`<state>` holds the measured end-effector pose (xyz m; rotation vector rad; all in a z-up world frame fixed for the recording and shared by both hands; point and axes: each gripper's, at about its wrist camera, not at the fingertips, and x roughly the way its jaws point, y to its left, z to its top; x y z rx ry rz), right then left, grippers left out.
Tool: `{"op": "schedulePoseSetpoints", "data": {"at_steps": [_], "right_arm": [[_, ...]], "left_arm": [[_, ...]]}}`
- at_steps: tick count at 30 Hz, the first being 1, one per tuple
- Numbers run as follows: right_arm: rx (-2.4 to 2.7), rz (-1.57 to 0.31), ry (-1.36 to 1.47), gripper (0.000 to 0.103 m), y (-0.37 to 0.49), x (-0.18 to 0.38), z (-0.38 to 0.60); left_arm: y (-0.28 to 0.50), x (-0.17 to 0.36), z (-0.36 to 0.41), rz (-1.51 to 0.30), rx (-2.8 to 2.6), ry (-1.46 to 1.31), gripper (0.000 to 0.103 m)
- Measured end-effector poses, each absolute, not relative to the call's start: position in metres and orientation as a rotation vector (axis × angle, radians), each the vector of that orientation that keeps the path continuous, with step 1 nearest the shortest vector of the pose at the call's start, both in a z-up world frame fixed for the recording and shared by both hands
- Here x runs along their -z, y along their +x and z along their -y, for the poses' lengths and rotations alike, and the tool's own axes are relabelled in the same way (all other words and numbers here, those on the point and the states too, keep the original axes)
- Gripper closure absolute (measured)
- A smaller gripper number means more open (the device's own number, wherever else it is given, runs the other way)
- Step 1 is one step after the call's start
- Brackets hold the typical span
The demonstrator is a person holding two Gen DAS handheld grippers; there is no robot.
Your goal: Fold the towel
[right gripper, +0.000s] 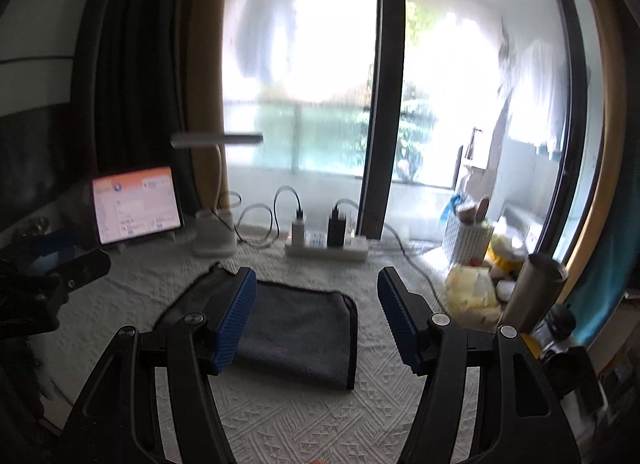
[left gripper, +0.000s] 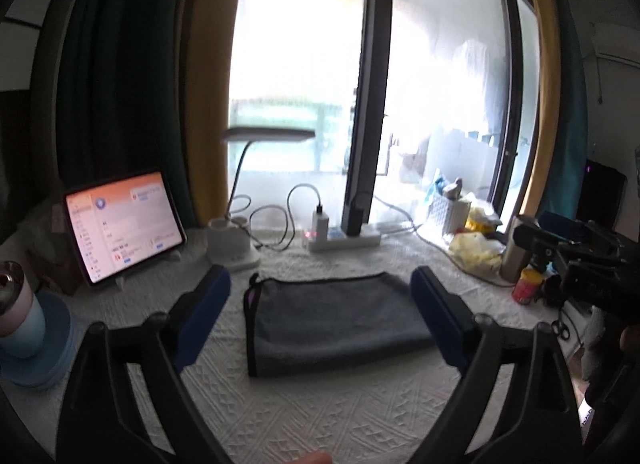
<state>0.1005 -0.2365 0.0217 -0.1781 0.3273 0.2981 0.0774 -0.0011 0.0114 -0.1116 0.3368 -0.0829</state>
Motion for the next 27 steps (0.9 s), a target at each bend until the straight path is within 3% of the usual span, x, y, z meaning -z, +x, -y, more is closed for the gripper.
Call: {"op": "schedulePoseSetpoints", "data": {"at_steps": [12,27], "right_arm": [[-0.301,-0.217,-0.168,0.037,0.066,-0.059,0.246],[-0.314,-0.181,-0.159,0.032,0.051,-0.071,0.25]], "left_arm": [[0.03,-0.063,0.002,-0.174,-0.003,-0.078,0.005],[0.02,-0.068,0.005,-0.135,-0.031,-0.075,0.005]]}}
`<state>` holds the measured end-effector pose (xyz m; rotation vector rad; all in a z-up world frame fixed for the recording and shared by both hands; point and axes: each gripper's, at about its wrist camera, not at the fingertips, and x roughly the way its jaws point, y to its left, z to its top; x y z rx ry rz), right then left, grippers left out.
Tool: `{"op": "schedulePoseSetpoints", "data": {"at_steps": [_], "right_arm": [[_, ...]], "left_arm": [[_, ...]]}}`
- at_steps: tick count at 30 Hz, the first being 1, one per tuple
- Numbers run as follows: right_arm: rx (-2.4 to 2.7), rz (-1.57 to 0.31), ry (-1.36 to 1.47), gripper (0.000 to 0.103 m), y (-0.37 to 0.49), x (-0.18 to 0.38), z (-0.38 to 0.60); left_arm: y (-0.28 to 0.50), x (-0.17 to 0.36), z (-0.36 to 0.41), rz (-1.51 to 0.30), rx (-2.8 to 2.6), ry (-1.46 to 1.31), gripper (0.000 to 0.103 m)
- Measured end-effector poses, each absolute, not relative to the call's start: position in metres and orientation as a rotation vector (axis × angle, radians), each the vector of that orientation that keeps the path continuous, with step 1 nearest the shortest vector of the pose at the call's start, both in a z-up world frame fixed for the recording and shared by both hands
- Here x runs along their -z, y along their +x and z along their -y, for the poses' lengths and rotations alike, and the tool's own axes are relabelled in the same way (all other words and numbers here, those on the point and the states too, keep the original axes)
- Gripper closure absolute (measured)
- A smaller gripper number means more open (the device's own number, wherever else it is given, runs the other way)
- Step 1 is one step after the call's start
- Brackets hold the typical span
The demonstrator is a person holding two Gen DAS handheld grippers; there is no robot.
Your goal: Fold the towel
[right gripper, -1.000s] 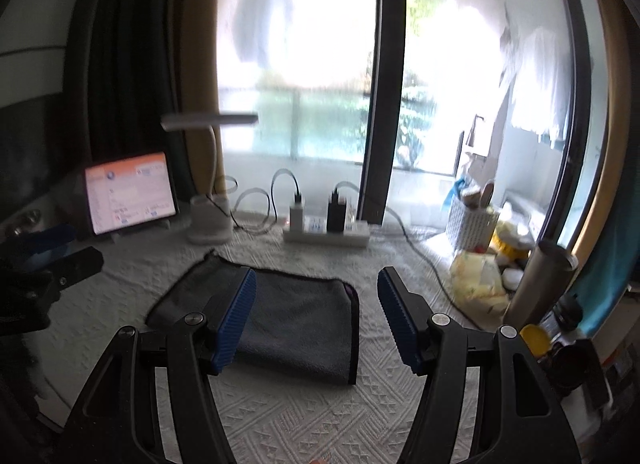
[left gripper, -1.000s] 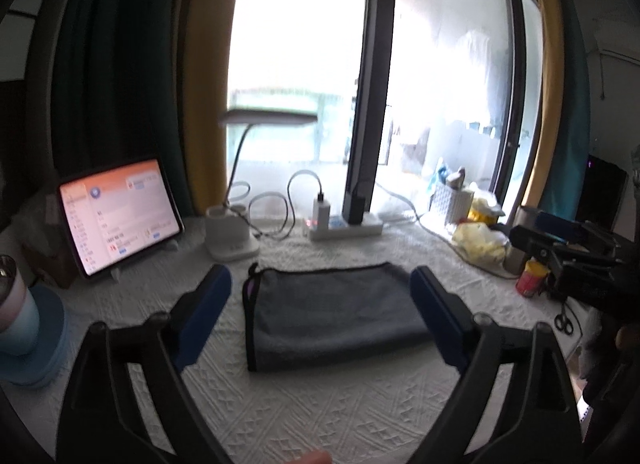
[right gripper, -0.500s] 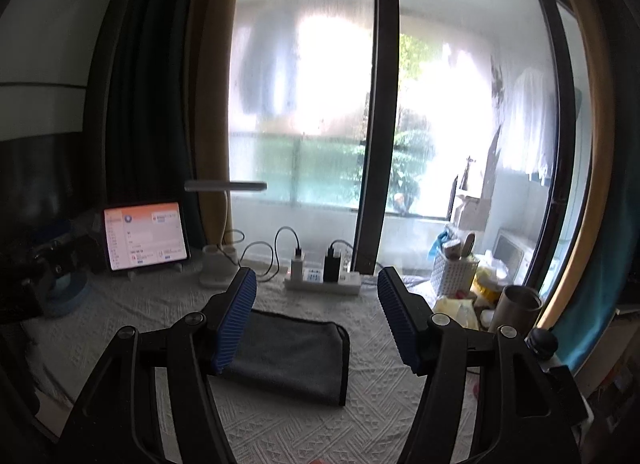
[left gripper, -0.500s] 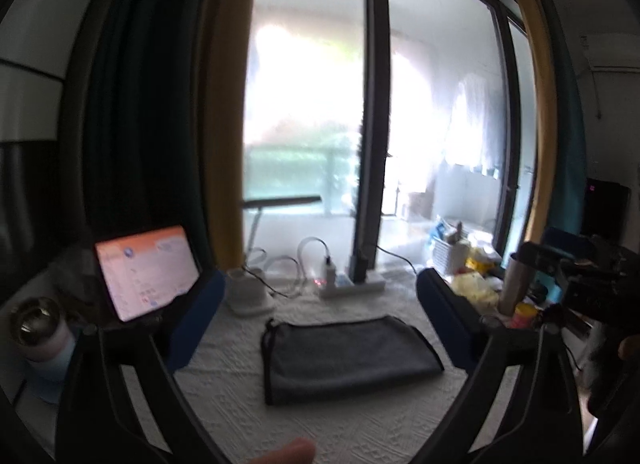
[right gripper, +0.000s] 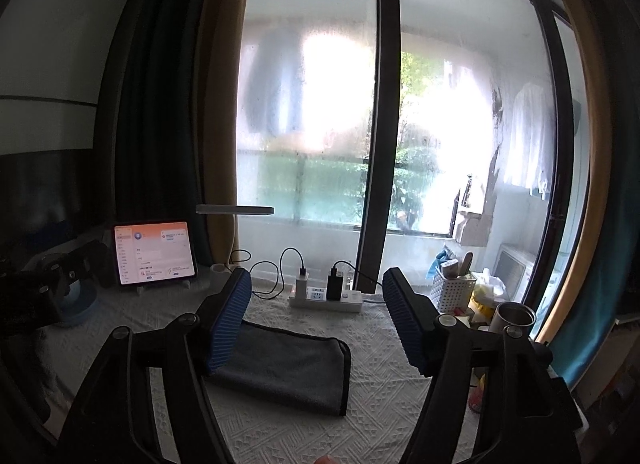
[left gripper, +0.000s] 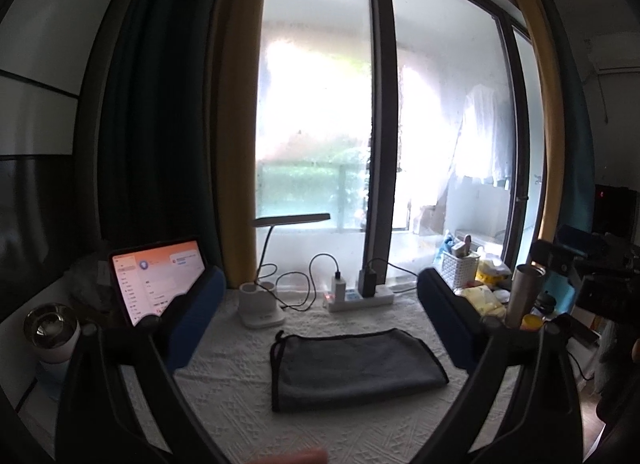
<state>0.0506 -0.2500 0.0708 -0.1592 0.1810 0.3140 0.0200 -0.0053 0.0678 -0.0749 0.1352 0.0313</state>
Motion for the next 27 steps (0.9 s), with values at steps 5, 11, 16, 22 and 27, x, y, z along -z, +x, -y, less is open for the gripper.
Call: {"op": "schedulePoseSetpoints", "data": {"at_steps": [5,11,16,22,27], "right_arm": [[-0.32,-0.193,-0.156,0.031,0.056,-0.067,0.249],[-0.318,-0.199,-0.153,0.031,0.06,-0.065,0.252],[-0.311,-0.204,-0.15,0.031,0.062,-0.064,0.253],[-0.31,-0.203,-0.151,0.031,0.062,-0.064,0.252],[-0.307,-0.201,-0.147,0.031,0.063,-0.064,0.252]], "left_arm": [[0.026,-0.063,0.006,-0.156,-0.034,-0.067,0.004],[0.032,-0.06,0.008,-0.176,-0.041,-0.057,0.004],[0.034,-0.06,0.009,-0.179,-0.037,-0.061,0.004],[0.032,-0.06,0.011,-0.177,-0.031,-0.055,0.004],[0.032,-0.06,0.011,-0.18,-0.03,-0.051,0.004]]}}
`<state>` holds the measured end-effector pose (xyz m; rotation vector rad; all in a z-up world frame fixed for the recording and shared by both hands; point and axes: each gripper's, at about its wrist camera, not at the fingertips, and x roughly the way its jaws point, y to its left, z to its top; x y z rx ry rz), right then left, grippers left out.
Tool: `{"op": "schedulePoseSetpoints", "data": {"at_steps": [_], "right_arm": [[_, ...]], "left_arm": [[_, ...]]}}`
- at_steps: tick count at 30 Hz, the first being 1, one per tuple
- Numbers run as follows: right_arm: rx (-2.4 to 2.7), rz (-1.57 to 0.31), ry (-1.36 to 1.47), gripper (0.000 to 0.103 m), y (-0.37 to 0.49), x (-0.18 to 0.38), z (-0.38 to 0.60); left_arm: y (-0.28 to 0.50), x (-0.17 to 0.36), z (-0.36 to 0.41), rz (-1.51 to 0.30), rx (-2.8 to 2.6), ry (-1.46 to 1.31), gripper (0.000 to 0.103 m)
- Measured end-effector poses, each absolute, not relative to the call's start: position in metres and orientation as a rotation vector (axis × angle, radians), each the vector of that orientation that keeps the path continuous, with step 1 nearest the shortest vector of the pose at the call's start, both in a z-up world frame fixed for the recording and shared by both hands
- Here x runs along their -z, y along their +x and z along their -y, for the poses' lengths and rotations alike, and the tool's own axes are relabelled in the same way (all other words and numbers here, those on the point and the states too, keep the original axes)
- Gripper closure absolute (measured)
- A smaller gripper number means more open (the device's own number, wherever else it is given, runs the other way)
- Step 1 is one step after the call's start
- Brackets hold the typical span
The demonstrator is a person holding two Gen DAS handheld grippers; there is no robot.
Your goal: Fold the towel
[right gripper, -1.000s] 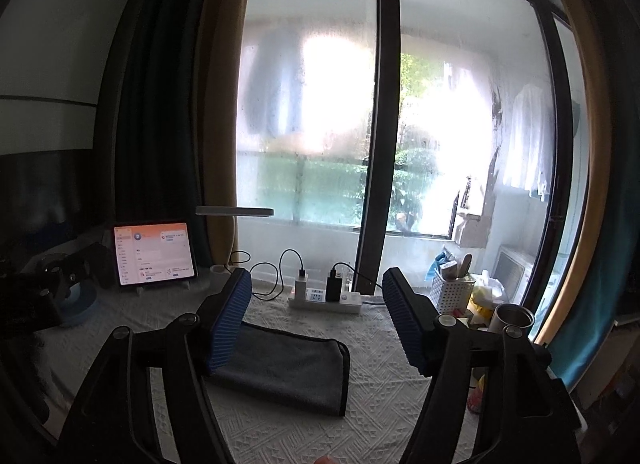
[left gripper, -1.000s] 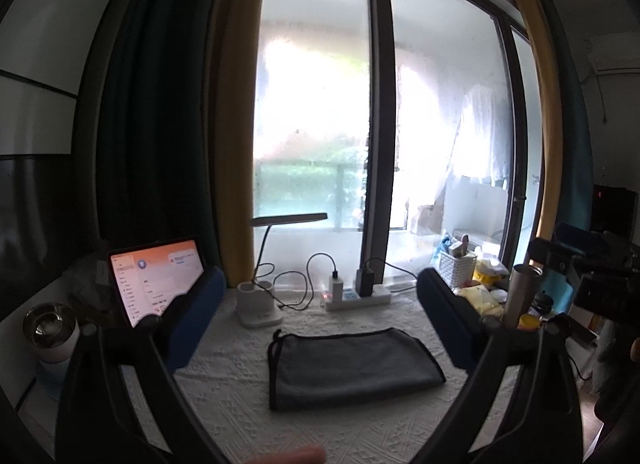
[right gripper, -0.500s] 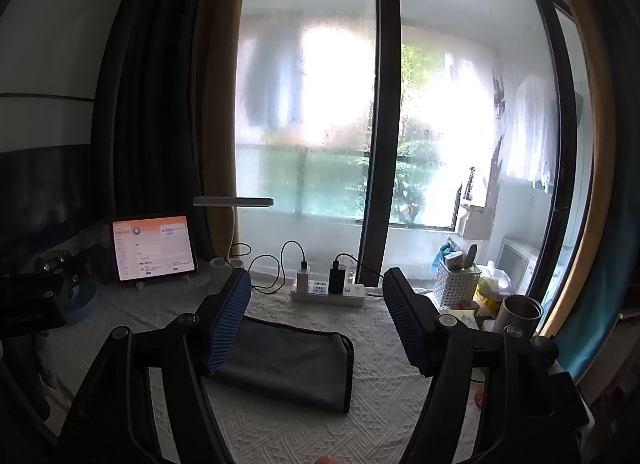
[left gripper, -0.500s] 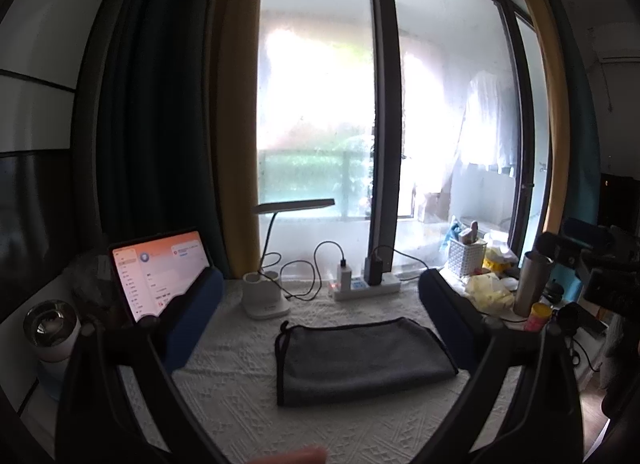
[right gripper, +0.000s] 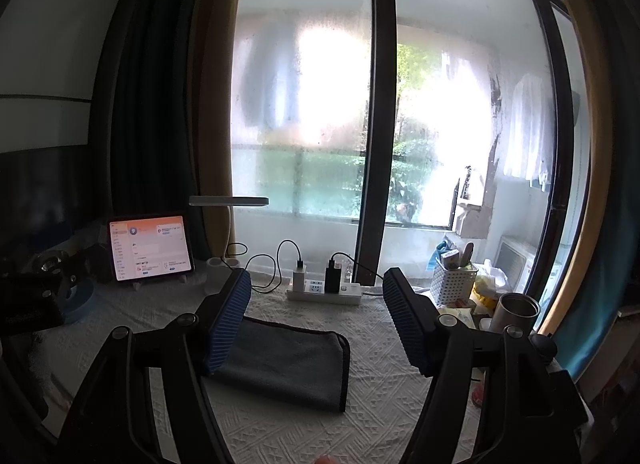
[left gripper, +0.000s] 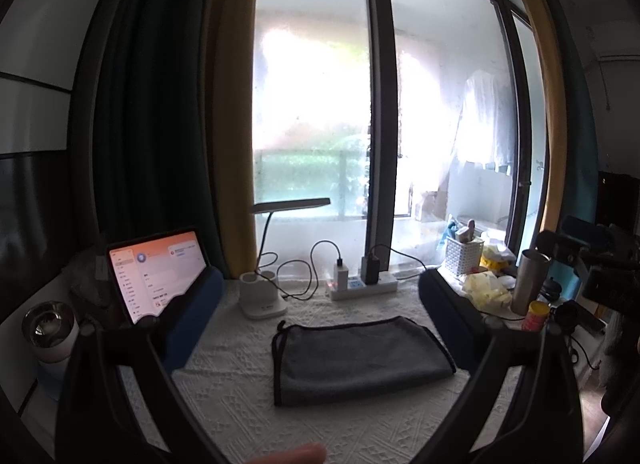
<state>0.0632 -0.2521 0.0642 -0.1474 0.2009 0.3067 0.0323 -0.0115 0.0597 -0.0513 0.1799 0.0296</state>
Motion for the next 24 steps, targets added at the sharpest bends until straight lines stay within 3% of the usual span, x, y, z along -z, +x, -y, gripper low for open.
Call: {"op": "schedulePoseSetpoints", "data": {"at_steps": [24], "right_arm": [[-0.306,-0.205,-0.148,0.031,0.0638,-0.0638,0.2542]], "left_arm": [[0.0338,-0.0564,0.0138,-0.183,-0.003,-0.045,0.004]]}}
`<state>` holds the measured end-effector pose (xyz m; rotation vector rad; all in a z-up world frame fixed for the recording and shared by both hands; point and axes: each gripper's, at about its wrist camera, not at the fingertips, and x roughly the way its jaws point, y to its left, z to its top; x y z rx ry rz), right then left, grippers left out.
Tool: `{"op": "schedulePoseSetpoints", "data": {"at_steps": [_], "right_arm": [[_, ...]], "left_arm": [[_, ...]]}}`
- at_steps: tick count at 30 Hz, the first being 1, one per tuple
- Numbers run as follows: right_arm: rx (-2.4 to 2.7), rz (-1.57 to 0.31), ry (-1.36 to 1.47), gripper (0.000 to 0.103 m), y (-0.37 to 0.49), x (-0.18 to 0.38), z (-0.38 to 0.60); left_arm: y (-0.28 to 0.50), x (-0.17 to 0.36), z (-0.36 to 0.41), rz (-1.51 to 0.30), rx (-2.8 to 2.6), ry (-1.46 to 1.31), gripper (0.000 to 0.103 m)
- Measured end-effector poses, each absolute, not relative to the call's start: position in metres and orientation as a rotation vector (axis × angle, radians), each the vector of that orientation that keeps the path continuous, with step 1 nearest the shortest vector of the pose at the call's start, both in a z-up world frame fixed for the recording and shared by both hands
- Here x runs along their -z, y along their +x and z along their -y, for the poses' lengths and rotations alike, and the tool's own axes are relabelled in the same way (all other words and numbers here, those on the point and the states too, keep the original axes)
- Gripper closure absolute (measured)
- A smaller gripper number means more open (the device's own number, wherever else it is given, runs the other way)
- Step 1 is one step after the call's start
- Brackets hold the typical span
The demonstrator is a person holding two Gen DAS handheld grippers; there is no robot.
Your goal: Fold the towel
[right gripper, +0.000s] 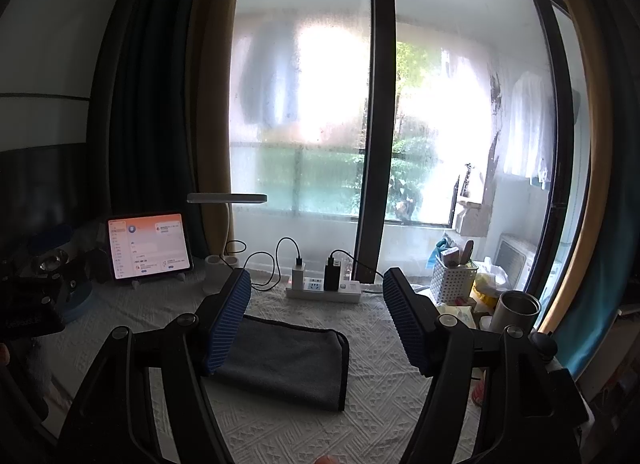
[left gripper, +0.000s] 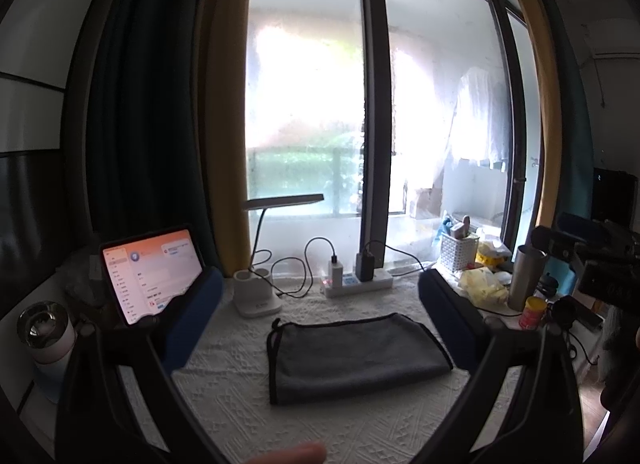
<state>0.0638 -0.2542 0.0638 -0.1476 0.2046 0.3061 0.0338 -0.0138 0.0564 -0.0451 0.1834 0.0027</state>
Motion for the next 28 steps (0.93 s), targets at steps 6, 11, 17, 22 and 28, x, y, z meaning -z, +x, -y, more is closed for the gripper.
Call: {"op": "schedulePoseSetpoints", "data": {"at_steps": [6,11,17,22,28], "right_arm": [[-0.306,-0.209,-0.149,0.031,0.065,-0.063,0.255],[-0.306,-0.209,-0.149,0.031,0.065,-0.062,0.255],[-0.306,-0.209,-0.149,0.031,0.065,-0.061,0.255],[-0.306,-0.21,-0.149,0.031,0.066,-0.061,0.254],[-0.314,-0.22,-0.151,0.031,0.07,-0.055,0.254]], "left_arm": [[0.035,-0.055,0.014,-0.189,0.0,-0.045,0.004],[0.036,-0.055,0.013,-0.191,-0.001,-0.045,0.004],[0.039,-0.055,0.011,-0.189,-0.014,-0.06,0.004],[0.04,-0.055,0.011,-0.19,-0.011,-0.056,0.004],[0.051,-0.05,0.012,-0.209,-0.05,-0.023,0.004]]}}
